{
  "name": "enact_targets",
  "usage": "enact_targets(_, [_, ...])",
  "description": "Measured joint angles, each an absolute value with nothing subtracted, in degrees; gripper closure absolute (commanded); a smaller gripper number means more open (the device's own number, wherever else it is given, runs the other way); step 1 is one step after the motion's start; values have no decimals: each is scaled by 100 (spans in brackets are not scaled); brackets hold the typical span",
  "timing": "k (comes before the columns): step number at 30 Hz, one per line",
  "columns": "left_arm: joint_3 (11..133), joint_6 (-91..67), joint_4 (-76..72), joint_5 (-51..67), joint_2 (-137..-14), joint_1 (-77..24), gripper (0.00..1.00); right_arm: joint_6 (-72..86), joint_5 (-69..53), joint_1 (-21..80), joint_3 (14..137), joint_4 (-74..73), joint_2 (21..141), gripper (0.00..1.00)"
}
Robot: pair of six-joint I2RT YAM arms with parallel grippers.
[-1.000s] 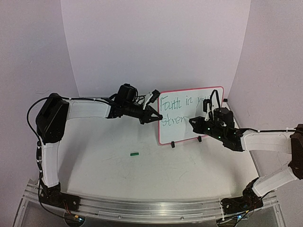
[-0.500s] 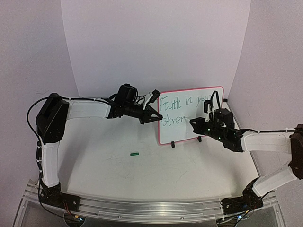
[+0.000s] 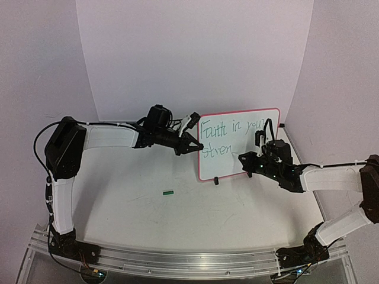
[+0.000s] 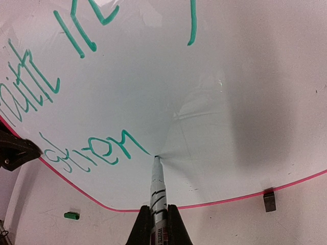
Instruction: Write a sentence on the whiteboard
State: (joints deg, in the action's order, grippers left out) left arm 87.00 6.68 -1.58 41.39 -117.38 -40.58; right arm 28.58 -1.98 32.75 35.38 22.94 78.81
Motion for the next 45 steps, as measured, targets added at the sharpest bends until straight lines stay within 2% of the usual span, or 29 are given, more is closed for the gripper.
enact_targets(12, [8700,670,-160,4139,-11738,-4058,100,2721,-461,3202,3527,2150,7455,100])
enact_targets(21, [8700,670,-158,4141,-11738,-4058,100,2400,-1606,2498,3446,2131,7197,100])
enact_targets(29, [8700,670,-158,4142,-11738,-4058,100,2362,-2407,2193,3446,2278,7512,100])
enact_targets(45, [8700,676,-158,4143,-11738,-4058,100,2526,-2525,1959,3457,2621,7702,100])
